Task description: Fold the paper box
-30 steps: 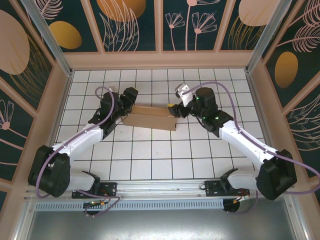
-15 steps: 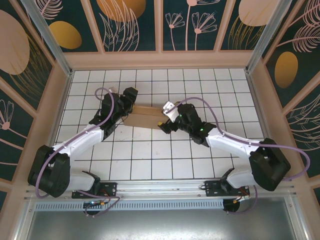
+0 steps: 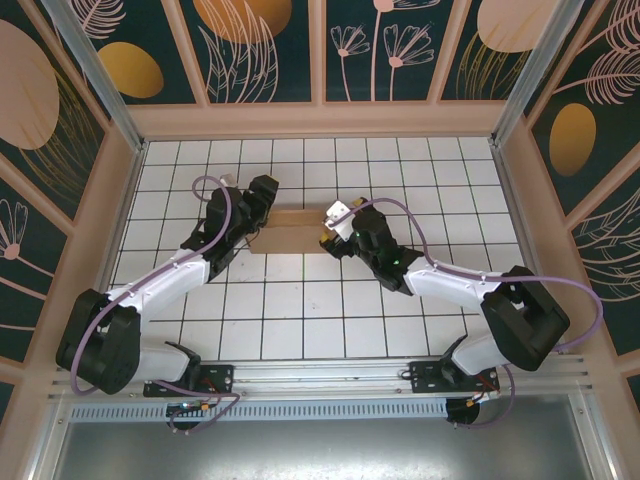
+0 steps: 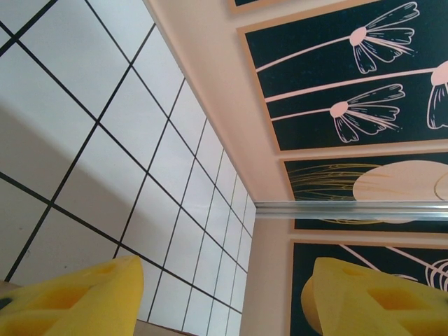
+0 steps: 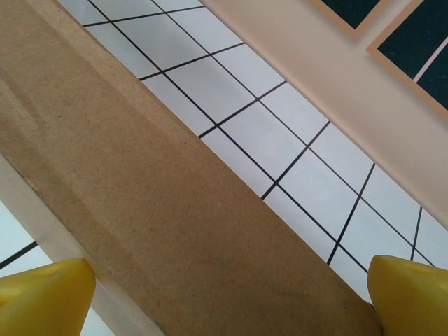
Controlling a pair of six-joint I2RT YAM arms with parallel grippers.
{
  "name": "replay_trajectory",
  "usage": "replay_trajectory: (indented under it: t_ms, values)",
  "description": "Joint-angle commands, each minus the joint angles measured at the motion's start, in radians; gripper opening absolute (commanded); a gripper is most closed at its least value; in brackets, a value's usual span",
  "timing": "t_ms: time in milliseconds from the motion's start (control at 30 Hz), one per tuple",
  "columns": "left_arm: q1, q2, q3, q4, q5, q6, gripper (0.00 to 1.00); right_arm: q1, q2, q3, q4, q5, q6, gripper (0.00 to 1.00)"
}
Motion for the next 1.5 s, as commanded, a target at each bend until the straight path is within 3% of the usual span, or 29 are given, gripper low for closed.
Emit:
replay_trajectory:
  t_ms: [0,233,367,500,667,800,933,1067,1133,1233,1300,1467]
  values:
    - [-0.028,0.043,-0.023,-0.186,0.032,0.028,0.66,-0.026,-0.029,-0.04,0.004,0.045,-0.011,0.99]
    - [-0.027,-0.044,0.045,-0.274,-0.045,0.168,0.73,-0.046,-0.13,0.021,-0.122,-0.151,0.028,0.99]
    - [-0.025,-0.06,0.104,-0.301,-0.063,0.265,0.84,-0.104,-0.186,0.071,-0.179,-0.295,0.079,0.99]
    - [-0.023,-0.057,0.176,-0.34,-0.092,0.379,0.85,-0.189,-0.194,0.147,-0.267,-0.457,0.136,0.99]
    - [-0.019,-0.06,0.249,-0.367,-0.092,0.515,0.82,-0.204,-0.196,0.179,-0.3,-0.503,0.126,0.97]
    - [-0.018,-0.128,0.253,-0.328,-0.136,0.762,0.78,-0.216,-0.232,0.21,-0.326,-0.575,0.081,0.91]
    - [-0.018,-0.15,0.255,-0.2,-0.029,1.104,0.76,-0.225,-0.137,0.363,-0.449,-0.637,-0.024,0.81]
    - [-0.012,-0.141,0.311,-0.318,-0.033,1.28,0.79,-0.283,-0.118,0.385,-0.524,-0.726,-0.139,0.82]
    - [0.008,-0.177,0.271,-0.327,-0.075,1.267,0.77,-0.328,-0.124,0.352,-0.501,-0.801,-0.139,0.86]
    - [0.118,-0.266,0.128,-0.258,-0.153,1.049,0.76,-0.349,-0.126,0.295,-0.416,-0.798,-0.071,0.96]
    - [0.182,-0.299,0.041,-0.215,-0.149,0.917,0.76,-0.361,-0.122,0.249,-0.277,-0.747,0.137,0.95]
    - [0.191,-0.265,-0.035,-0.182,-0.077,0.818,0.87,-0.37,-0.126,0.131,-0.053,-0.662,0.568,0.9]
